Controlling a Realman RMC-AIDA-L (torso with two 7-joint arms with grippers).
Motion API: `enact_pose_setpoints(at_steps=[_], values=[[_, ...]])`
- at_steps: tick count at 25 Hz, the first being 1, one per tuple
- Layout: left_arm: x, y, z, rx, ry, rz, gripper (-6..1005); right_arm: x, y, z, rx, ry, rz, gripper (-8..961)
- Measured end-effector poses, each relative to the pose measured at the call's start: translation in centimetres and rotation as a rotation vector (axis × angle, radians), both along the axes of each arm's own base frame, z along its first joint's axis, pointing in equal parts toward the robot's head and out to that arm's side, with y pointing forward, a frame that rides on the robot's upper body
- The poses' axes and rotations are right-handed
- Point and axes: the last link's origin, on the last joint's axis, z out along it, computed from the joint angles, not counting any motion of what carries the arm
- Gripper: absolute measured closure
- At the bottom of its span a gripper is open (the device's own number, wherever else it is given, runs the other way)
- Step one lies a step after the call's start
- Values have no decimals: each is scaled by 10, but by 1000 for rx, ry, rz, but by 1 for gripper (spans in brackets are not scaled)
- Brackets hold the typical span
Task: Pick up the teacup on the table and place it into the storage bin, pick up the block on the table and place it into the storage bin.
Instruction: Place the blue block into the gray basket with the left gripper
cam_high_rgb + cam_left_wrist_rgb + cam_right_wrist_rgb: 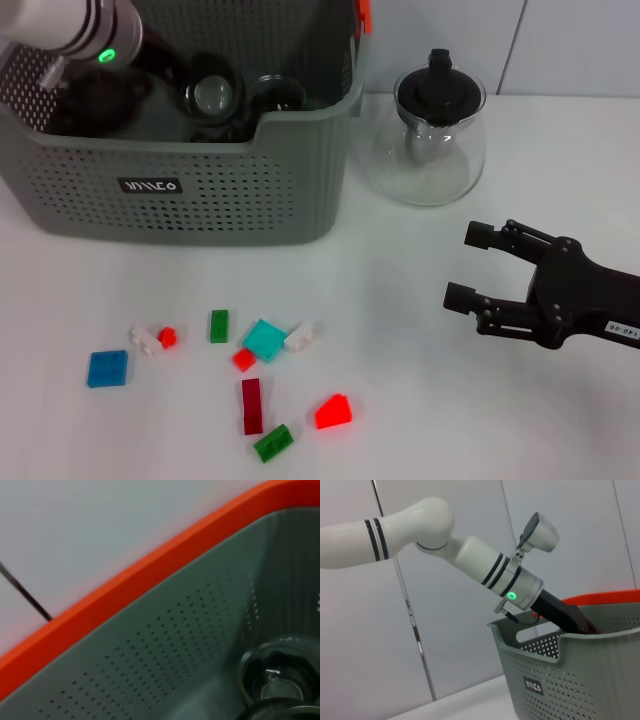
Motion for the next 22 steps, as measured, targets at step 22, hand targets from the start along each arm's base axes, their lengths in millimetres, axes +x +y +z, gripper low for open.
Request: enact_pose_setpoints(at_steps=[22], values=[[17, 1, 19, 64, -139, 3, 686, 1, -2, 1, -2, 3, -2, 9]])
